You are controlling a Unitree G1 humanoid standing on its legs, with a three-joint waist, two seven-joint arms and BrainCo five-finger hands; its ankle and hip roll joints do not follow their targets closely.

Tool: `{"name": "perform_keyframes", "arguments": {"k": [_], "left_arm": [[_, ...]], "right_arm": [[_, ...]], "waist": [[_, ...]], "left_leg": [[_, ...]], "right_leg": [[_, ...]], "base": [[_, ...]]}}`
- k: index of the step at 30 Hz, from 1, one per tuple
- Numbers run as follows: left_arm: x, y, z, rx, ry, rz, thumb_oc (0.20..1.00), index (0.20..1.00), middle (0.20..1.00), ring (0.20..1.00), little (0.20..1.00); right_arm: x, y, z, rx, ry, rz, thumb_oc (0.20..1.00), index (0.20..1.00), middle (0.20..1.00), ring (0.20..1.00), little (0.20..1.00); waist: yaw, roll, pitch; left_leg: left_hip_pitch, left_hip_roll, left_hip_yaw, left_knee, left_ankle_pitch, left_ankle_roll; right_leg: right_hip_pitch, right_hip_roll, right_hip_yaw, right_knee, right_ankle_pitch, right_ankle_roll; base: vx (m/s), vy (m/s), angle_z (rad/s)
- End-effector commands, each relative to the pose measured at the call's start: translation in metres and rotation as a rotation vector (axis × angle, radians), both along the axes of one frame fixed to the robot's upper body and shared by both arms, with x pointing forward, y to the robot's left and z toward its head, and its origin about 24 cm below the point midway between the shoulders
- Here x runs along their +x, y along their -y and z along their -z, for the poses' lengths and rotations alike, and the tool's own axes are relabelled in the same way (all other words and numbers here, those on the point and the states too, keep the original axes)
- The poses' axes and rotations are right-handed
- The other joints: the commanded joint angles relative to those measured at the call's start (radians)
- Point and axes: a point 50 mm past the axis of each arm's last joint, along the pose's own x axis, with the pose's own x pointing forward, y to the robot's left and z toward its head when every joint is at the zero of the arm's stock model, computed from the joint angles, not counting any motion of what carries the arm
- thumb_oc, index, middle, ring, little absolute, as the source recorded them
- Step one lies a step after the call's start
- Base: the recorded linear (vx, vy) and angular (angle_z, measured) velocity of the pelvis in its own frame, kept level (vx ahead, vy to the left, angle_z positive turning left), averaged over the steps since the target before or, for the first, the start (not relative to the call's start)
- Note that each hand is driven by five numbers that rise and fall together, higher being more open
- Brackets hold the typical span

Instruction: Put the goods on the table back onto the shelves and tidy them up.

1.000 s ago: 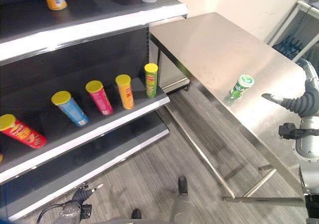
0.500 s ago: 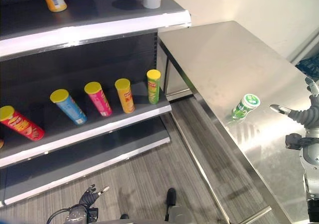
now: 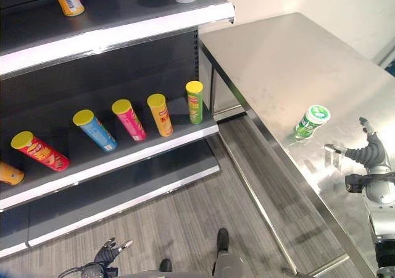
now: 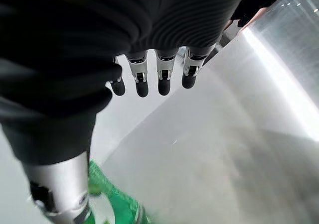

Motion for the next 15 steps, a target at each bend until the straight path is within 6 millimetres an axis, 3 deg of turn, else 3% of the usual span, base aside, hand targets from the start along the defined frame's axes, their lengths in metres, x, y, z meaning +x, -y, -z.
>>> {"name": "perform_keyframes", "arguments": {"k": [1, 6, 14, 15], "left_arm": [[0.016, -0.021, -0.009, 0.088, 0.031, 0.049, 1.0, 1.0, 1.0, 1.0, 1.0], [0.022, -0.015, -0.01, 0.083, 0.048, 0.074, 1.0, 1.0, 1.0, 1.0, 1.0], [0.021, -0.013, -0.009, 0.079, 0.047, 0.079, 1.0, 1.0, 1.0, 1.0, 1.0], [0.021, -0.013, -0.009, 0.077, 0.046, 0.08, 1.0, 1.0, 1.0, 1.0, 1.0]], "right_arm": [[0.02, -0.008, -0.031, -0.028, 0.156, -0.022, 1.0, 1.0, 1.0, 1.0, 1.0], [0.039, -0.022, -0.033, -0.019, 0.153, -0.063, 1.0, 1.0, 1.0, 1.0, 1.0], [0.046, -0.032, -0.032, -0.038, 0.11, -0.134, 1.0, 1.0, 1.0, 1.0, 1.0], [0.047, -0.032, -0.031, -0.046, 0.083, -0.148, 0.903, 0.903, 0.903, 0.903, 0.903]], "waist": [[0.035, -0.086, 0.0], [0.05, -0.083, 0.008], [0.057, -0.086, 0.011], [0.059, -0.088, 0.011]], "left_leg": [[-0.06, 0.026, -0.027, -0.008, 0.019, -0.049], [-0.066, 0.029, -0.033, -0.008, 0.025, -0.053], [-0.066, 0.028, -0.043, -0.008, 0.027, -0.054], [-0.065, 0.029, -0.043, -0.008, 0.027, -0.055]], "right_leg": [[0.082, -0.064, -0.001, 0.018, -0.129, 0.083], [0.093, -0.062, -0.016, 0.016, -0.139, 0.078], [0.103, -0.063, -0.03, 0.018, -0.145, 0.075], [0.105, -0.064, -0.032, 0.019, -0.146, 0.075]], "base": [[0.0, -0.018, 0.13], [0.01, -0.027, 0.09], [0.01, -0.002, 0.07], [0.0, 0.0, 0.0]]}}
